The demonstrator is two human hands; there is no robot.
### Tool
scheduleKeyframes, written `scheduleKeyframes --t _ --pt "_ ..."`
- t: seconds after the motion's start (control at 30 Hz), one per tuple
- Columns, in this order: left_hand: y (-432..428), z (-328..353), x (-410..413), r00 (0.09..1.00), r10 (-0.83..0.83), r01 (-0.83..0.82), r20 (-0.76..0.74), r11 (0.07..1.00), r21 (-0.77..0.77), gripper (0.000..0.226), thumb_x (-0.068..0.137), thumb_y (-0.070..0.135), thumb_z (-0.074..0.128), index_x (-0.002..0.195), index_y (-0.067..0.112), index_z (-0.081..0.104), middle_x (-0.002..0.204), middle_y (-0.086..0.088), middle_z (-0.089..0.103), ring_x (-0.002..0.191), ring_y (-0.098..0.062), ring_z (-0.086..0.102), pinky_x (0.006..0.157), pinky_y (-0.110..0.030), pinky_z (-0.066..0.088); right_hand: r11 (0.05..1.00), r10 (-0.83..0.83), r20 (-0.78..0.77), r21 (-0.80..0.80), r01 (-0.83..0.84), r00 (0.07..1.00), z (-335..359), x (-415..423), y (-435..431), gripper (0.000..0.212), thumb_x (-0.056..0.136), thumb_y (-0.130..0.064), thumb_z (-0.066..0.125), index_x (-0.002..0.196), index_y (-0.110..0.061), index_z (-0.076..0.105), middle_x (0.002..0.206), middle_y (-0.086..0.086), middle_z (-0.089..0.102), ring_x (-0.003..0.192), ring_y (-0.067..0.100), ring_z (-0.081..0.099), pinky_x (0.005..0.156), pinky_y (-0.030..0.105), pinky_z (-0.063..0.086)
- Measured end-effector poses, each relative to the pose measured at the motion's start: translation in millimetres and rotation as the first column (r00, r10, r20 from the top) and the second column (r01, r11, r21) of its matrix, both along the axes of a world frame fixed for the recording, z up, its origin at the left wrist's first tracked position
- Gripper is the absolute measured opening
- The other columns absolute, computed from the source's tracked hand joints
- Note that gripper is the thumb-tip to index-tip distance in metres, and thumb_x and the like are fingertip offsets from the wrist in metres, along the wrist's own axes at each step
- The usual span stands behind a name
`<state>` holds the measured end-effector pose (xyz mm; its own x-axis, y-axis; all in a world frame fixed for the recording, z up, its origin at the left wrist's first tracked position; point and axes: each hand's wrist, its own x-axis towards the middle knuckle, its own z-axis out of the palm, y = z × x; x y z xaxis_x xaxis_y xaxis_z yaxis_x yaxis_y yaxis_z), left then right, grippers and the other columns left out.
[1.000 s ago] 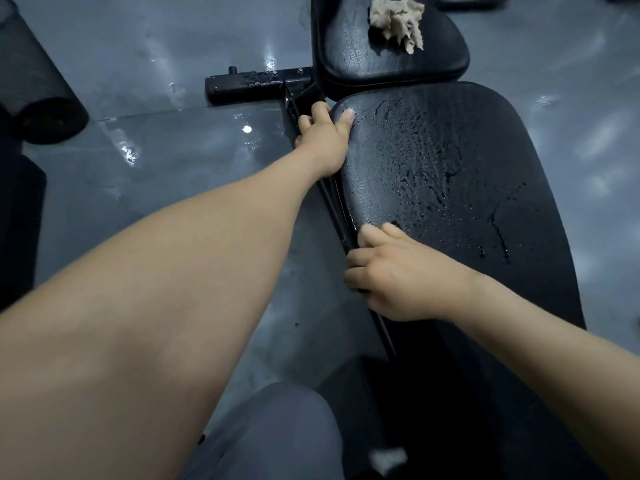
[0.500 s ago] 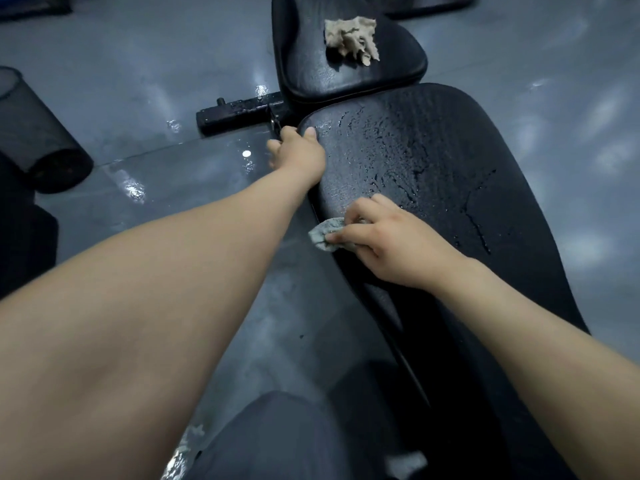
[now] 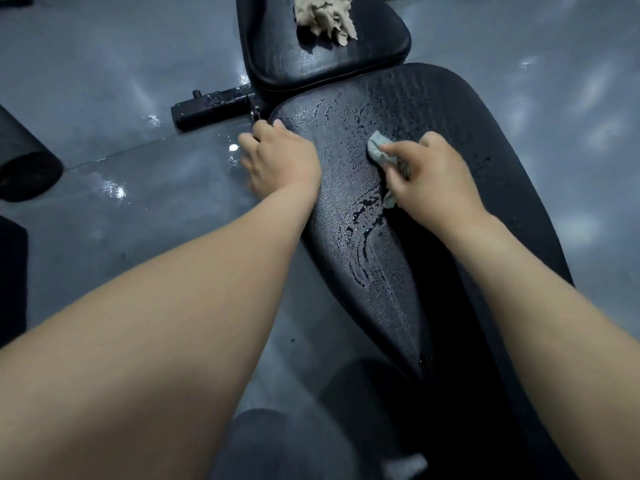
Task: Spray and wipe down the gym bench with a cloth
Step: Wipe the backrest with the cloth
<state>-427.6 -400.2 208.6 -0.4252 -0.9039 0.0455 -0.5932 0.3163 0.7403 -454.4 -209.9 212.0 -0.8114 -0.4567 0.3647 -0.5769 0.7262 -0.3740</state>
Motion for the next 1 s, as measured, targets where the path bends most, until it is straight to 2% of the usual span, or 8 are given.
scheduleKeyframes --t 0.07,0.23,0.33,0.47,0.6,0.7,0.9,1.0 --pt "-1 -3 -1 1.000 0.007 -0.007 0.004 0.999 -0.033 0.041 0.108 0.038 0.029 0.134 0.014 0.052 0.139 -0.010 0.045 0.128 -0.034 0.047 0.096 -0.043 0.043 0.998 0.000 -0.020 0.056 0.001 1.000 4 3 -9 0.029 0.095 -0.033 0.061 0.112 -0.012 0.071 0.088 0.006 0.043 0.082 0.033 0.053 0.069 0.034 0.038" --pt "0 -6 -2 0.999 0.020 -0.017 0.026 0.995 -0.100 0.040 0.108 0.036 0.030 0.132 0.013 0.053 0.138 -0.011 0.047 0.129 -0.034 0.046 0.096 -0.045 0.043 0.913 0.374 0.121 0.128 -0.388 0.920 21 9 -23 0.033 0.090 -0.033 0.069 0.105 -0.005 0.059 0.084 -0.007 0.038 0.085 0.016 0.038 0.073 0.022 0.026" --pt "4 -7 0 1.000 0.022 -0.021 0.002 0.987 -0.159 0.039 0.106 0.035 0.035 0.134 0.016 0.054 0.139 -0.008 0.048 0.132 -0.031 0.043 0.099 -0.048 0.041 0.934 0.327 0.132 0.105 -0.341 0.936 15 2 -23 0.039 0.091 -0.039 0.070 0.116 -0.011 0.061 0.098 0.005 0.052 0.094 0.026 0.052 0.078 0.029 0.036" --pt "11 -6 4 0.999 -0.048 0.046 0.001 0.949 -0.313 0.042 0.096 0.030 0.043 0.135 0.020 0.056 0.136 -0.006 0.051 0.128 -0.029 0.045 0.101 -0.045 0.038 0.970 0.242 0.031 0.018 -0.243 0.970 4 -1 -22 0.035 0.089 -0.047 0.070 0.098 -0.016 0.058 0.100 0.003 0.045 0.099 0.030 0.049 0.081 0.041 0.048" --pt "19 -10 15 0.948 -0.306 0.299 0.085 0.768 -0.566 0.047 0.087 0.029 0.038 0.123 0.019 0.065 0.128 -0.006 0.056 0.126 -0.028 0.047 0.114 -0.046 0.032 0.998 0.064 -0.035 0.012 -0.063 0.997 7 -15 -16 0.035 0.089 -0.044 0.069 0.097 -0.010 0.060 0.119 0.010 0.048 0.108 0.032 0.043 0.092 0.047 0.045" --pt "18 -10 17 0.928 -0.354 0.350 0.115 0.728 -0.589 0.050 0.087 0.029 0.034 0.125 0.018 0.065 0.123 -0.005 0.058 0.123 -0.027 0.049 0.116 -0.044 0.031 0.999 -0.037 -0.044 0.016 0.037 0.998 7 -25 -10 0.034 0.092 -0.037 0.065 0.104 -0.006 0.059 0.120 0.012 0.051 0.110 0.032 0.046 0.095 0.045 0.044" --pt "19 -10 16 0.934 -0.326 0.343 0.144 0.715 -0.608 0.046 0.086 0.027 0.036 0.121 0.018 0.066 0.121 -0.007 0.059 0.118 -0.031 0.051 0.109 -0.044 0.034 0.982 0.188 -0.157 0.040 -0.184 0.970 -4 -13 -19 0.027 0.087 -0.032 0.063 0.103 -0.010 0.059 0.100 0.010 0.056 0.094 0.030 0.052 0.082 0.040 0.045" --pt "19 -10 17 0.936 -0.320 0.342 0.149 0.716 -0.609 0.046 0.087 0.027 0.036 0.121 0.019 0.066 0.120 -0.007 0.058 0.116 -0.032 0.051 0.108 -0.045 0.035 0.991 0.134 -0.140 -0.001 -0.136 0.981 -6 -23 -9 0.025 0.087 -0.023 0.062 0.110 -0.011 0.062 0.104 0.009 0.056 0.096 0.030 0.054 0.079 0.035 0.043"
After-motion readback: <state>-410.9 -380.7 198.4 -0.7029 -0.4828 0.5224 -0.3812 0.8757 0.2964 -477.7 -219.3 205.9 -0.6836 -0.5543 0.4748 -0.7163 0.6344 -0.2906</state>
